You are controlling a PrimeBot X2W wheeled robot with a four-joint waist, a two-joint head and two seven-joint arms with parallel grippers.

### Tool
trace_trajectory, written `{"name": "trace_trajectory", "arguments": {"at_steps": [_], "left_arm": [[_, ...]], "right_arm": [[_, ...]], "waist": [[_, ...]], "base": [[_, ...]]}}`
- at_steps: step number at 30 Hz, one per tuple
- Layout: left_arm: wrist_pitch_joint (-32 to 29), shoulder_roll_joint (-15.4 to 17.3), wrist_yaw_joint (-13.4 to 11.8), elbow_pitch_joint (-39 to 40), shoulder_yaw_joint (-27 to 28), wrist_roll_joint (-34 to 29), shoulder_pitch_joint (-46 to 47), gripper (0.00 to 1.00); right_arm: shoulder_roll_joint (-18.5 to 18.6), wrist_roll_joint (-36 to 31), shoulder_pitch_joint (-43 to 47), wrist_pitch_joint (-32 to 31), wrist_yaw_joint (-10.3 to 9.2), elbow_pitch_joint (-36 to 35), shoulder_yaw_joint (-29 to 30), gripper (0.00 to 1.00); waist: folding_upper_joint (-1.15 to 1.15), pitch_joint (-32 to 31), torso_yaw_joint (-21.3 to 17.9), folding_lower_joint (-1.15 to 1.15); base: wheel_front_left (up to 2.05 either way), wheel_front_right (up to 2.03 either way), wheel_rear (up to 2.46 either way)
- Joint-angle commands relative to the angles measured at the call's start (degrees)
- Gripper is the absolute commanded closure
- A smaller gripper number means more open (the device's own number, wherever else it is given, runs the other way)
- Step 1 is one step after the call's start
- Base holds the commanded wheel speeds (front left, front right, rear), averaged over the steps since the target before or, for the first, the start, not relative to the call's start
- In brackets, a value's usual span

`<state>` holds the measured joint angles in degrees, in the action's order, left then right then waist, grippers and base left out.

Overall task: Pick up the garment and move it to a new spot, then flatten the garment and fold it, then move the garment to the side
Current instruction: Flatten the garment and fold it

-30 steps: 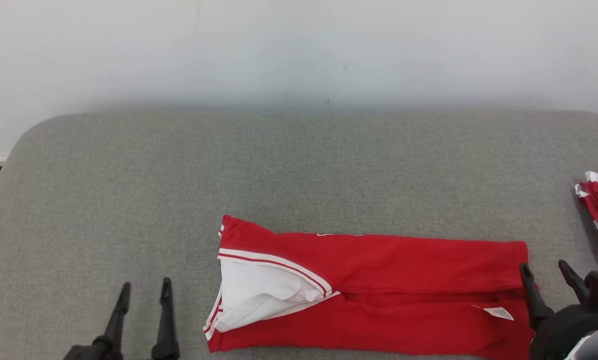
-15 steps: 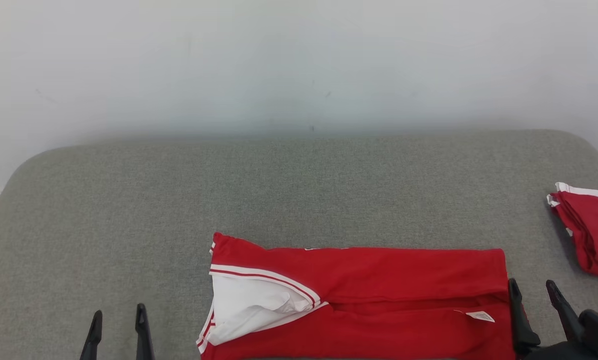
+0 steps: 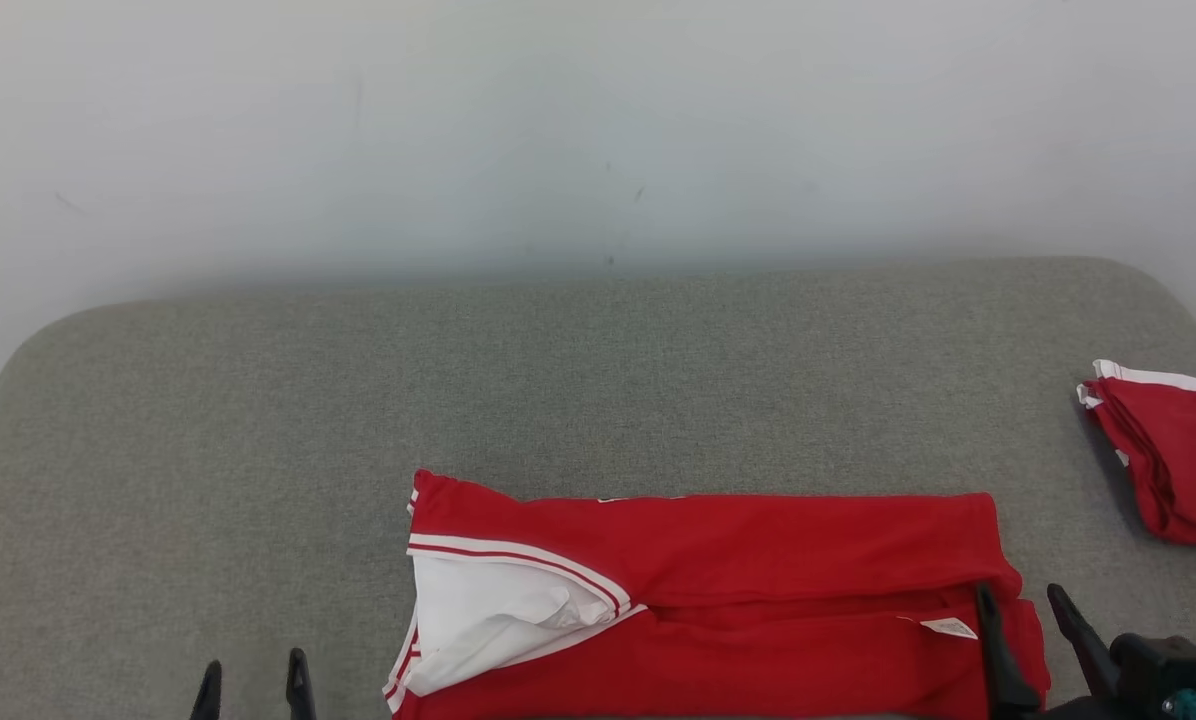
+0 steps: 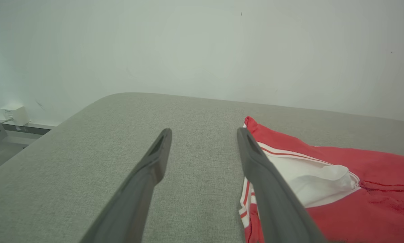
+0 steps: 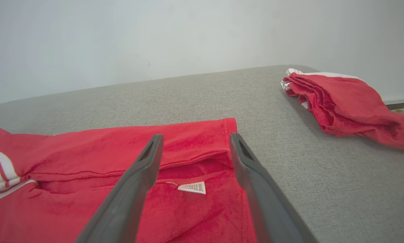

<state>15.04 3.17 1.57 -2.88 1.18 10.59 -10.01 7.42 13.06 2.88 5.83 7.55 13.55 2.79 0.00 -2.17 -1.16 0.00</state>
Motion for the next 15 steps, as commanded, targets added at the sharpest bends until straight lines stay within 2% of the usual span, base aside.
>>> {"name": "trace_trajectory", "arguments": {"at_steps": [1,7,15], "left_arm": [[0.17,-0.12,0.33,-0.82,-0.12,0.23,-0.56,0.00],[-0.65,0.30,1.73,-4.71,-1.81,1.08,0.59,0.00],[-3.91,1.38,2.88,-3.11,-3.40,1.73,2.18,0.00]], "right_arm": [[0.72,0.03,-1.24,-0.75,-0.16,0.20,0.29,0.00],[2.81,-0.14,-4.85,-6.86,-0.16,1.83,1.66,0.00],[4.47,1.04,-8.85,-16.58,-0.16,4.11,4.56,0.00]], "waist": [[0.00,0.23,-0.18,0.00],[0.00,1.34,-0.11,0.00],[0.00,3.74,1.19,0.00]], "base": [[0.00,0.00,0.00],[0.00,0.00,0.00],[0.00,0.00,0.00]]}}
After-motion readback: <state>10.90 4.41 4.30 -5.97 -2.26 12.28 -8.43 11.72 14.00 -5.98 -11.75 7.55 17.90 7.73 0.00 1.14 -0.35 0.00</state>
